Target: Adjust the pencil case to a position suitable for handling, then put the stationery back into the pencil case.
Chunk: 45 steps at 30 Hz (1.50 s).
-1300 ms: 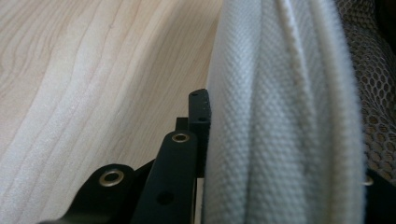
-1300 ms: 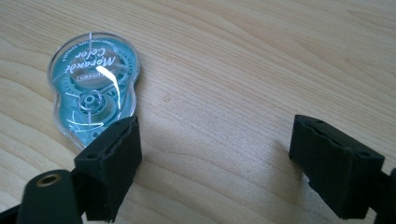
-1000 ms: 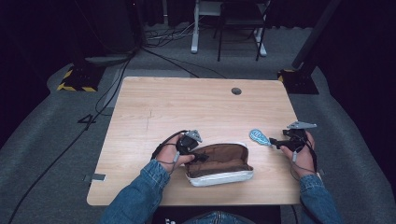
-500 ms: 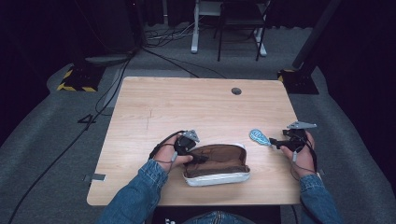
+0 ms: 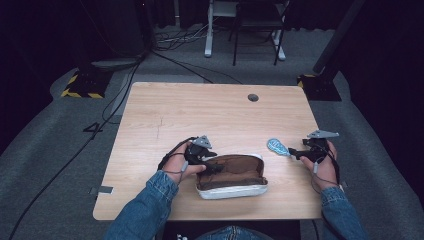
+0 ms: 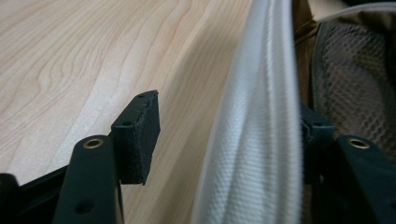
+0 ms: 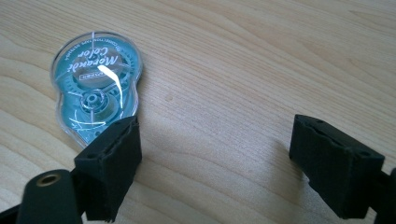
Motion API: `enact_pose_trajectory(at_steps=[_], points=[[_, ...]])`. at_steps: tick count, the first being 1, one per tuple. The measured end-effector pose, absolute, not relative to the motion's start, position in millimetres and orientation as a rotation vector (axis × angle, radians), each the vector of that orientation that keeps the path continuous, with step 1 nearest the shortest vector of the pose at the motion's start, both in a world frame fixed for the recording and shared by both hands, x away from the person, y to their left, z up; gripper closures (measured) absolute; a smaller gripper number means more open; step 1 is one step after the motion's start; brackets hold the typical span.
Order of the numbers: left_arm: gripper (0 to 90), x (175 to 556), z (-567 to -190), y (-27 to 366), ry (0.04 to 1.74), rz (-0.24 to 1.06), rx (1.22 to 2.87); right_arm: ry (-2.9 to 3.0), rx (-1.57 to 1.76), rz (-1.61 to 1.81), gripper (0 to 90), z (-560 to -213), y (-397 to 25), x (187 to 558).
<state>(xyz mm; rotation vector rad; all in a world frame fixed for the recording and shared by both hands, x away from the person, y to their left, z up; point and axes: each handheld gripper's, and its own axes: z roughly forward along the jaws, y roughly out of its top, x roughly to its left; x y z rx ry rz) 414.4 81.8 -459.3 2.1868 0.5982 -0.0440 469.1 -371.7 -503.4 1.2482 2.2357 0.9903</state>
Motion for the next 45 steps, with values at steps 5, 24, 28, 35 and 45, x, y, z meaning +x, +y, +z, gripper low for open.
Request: enact_pose_trajectory(at_steps=[5, 24, 28, 35, 45], points=[[36.4, 412, -450, 87, 0.6, -0.011, 2.167, 2.242, 1.243, 0.991, 17.1, -503, -372, 469], [34.9, 387, -425, 117, 0.603, 0.082, 2.129, 2.206, 1.296, 1.031, 31.7, -488, -377, 467], [35.0, 384, -425, 124, 0.613, 0.085, 2.127, 2.215, 1.307, 1.028, 31.6, -480, -378, 466], [35.0, 376, -423, 140, 0.655, 0.124, 2.115, 2.234, 1.357, 1.047, 31.8, -466, -377, 464], [35.0, 371, -424, 163, 0.723, 0.181, 2.126, 2.349, 1.321, 0.986, 34.7, -457, -352, 470]])
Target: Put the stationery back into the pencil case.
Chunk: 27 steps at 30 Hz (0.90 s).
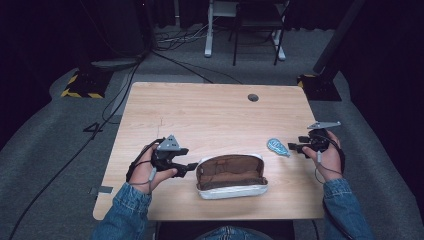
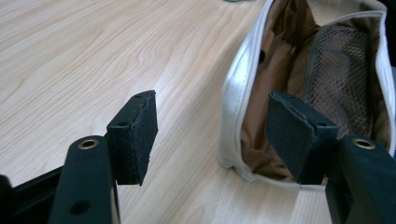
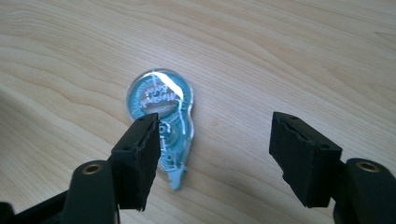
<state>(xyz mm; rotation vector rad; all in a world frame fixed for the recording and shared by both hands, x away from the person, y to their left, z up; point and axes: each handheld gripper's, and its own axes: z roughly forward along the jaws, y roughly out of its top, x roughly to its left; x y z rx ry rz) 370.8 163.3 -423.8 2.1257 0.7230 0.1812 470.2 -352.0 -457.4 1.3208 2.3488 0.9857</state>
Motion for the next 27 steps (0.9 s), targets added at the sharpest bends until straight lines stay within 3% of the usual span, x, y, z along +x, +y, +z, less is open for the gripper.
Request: enact_pose_trajectory(at_steps=[16, 27], points=[[34.8, 368, -443, 198, 0.895, 0.245, 2.148, 2.534, 1.233, 0.816, 35.0, -463, -313, 487], [34.0, 373, -460, 218, 1.005, 0.274, 2.16, 2.627, 1.218, 0.695, 40.3, -472, -300, 492]])
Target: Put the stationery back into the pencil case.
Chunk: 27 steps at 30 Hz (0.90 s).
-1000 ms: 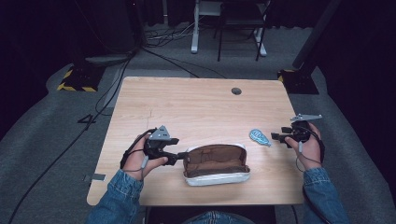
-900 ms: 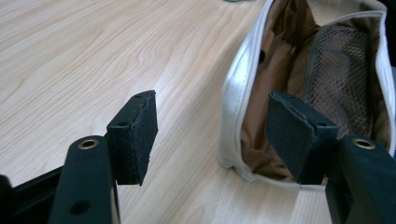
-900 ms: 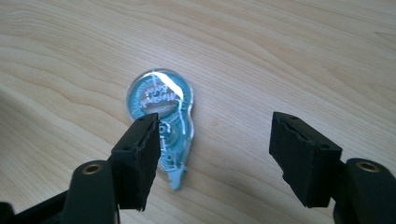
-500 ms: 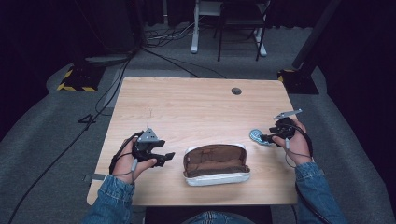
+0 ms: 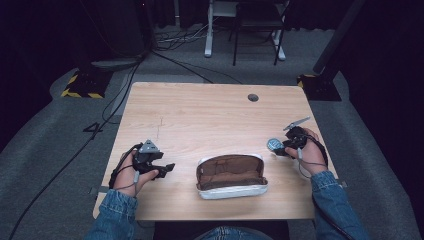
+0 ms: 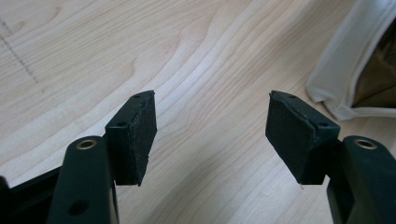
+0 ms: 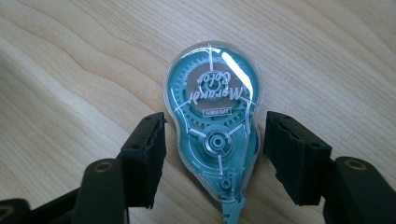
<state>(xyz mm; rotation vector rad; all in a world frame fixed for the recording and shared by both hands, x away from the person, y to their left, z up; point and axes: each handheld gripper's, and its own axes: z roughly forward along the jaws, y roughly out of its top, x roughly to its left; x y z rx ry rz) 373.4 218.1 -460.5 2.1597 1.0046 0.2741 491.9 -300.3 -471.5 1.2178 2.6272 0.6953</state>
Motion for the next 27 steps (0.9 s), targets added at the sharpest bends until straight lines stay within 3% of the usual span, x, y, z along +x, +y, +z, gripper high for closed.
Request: enact_pose_trajectory(at_steps=[10, 27], points=[[33.4, 379, -475, 229, 1.074, 0.285, 2.172, 2.639, 1.184, 0.625, 49.1, -471, -295, 491], [29.6, 385, -494, 244, 1.143, 0.308, 2.179, 2.608, 1.224, 0.632, 50.0, -467, -294, 489]])
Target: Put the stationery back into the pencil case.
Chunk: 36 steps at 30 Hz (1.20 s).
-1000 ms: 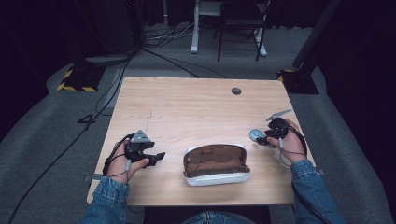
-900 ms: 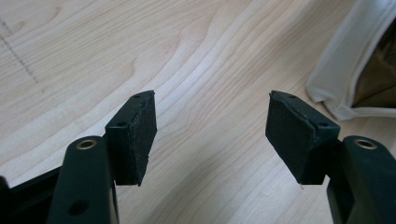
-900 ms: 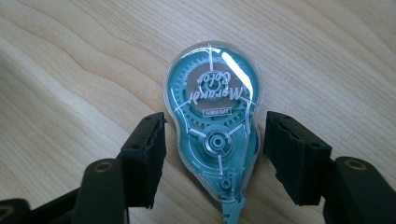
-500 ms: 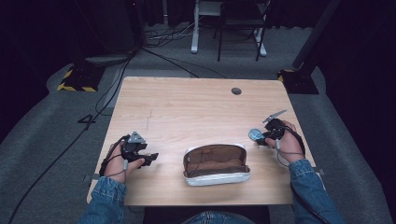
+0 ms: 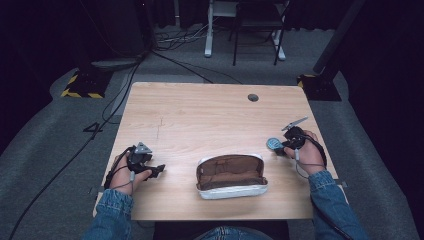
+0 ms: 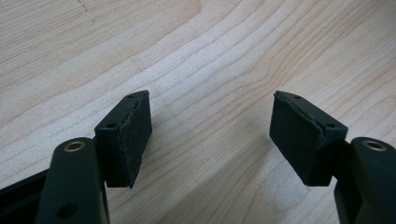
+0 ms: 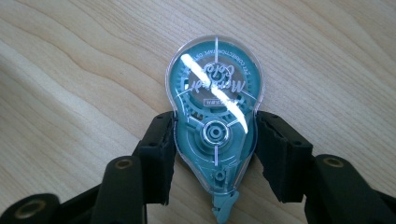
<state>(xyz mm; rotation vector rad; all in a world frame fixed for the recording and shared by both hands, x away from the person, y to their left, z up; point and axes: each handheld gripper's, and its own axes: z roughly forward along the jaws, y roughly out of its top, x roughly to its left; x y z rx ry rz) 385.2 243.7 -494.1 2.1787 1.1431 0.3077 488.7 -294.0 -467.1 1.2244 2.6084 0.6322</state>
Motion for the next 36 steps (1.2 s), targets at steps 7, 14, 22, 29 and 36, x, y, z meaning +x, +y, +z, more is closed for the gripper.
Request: enact_pose_trajectory(at_steps=[7, 14, 22, 29, 36], points=[[22.2, 388, -499, 246, 1.1, 0.393, 2.197, 2.597, 1.223, 0.642, 50.1, -461, -294, 487], [14.8, 389, -503, 247, 1.084, 0.402, 2.177, 2.577, 1.193, 0.667, 50.1, -448, -292, 482], [13.4, 390, -504, 247, 1.078, 0.408, 2.172, 2.549, 1.173, 0.716, 50.1, -428, -290, 473], [12.6, 391, -504, 246, 1.085, 0.413, 2.172, 2.533, 1.167, 0.769, 50.1, -410, -288, 465], [12.6, 391, -504, 246, 1.084, 0.412, 2.173, 2.534, 1.138, 0.808, 50.1, -393, -283, 455]])
